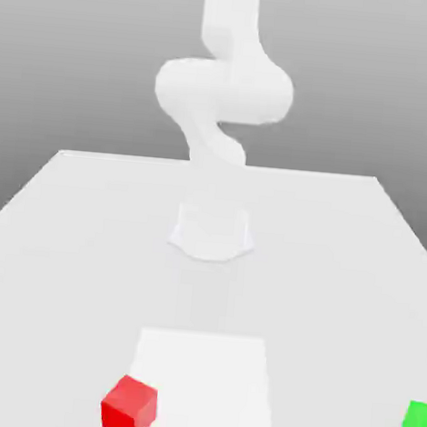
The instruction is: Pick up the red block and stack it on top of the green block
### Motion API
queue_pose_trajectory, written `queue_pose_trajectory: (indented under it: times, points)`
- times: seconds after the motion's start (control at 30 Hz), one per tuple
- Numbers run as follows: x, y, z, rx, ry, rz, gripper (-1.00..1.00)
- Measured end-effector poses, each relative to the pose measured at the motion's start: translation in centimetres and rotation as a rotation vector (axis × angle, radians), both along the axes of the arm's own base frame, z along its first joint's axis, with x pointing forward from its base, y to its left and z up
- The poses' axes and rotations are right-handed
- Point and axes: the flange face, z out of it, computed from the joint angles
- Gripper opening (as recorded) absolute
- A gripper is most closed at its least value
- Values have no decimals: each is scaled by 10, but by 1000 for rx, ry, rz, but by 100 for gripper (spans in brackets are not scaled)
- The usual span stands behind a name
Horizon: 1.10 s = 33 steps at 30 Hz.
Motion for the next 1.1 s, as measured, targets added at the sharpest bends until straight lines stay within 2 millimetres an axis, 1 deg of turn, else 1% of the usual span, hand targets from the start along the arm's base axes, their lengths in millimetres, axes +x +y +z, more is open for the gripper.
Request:
queue_pose_trajectory:
  times: [0.1,0.2,0.33,0.43,0.53,0.6,0.7,0.8,0.87,0.97,1.0,1.1]
  points:
    - [38,-8,-49,17,89,-42,0]
    - [67,-18,-99,33,173,-83,0]
    - [97,-31,-170,56,285,-138,0]
    - [112,-42,-226,73,368,-180,0]
    - [119,-52,-283,91,451,-222,0]
    - [120,-60,-322,105,507,-254,0]
    - [117,-70,-379,124,589,-299,0]
    - [107,-75,-435,142,672,-337,0]
    - [102,-77,-468,149,706,-354,0]
    - [100,-78,-509,151,716,-359,0]
    - [100,-78,-522,152,716,-360,-100]
    - [100,-78,-522,152,716,-360,-100]
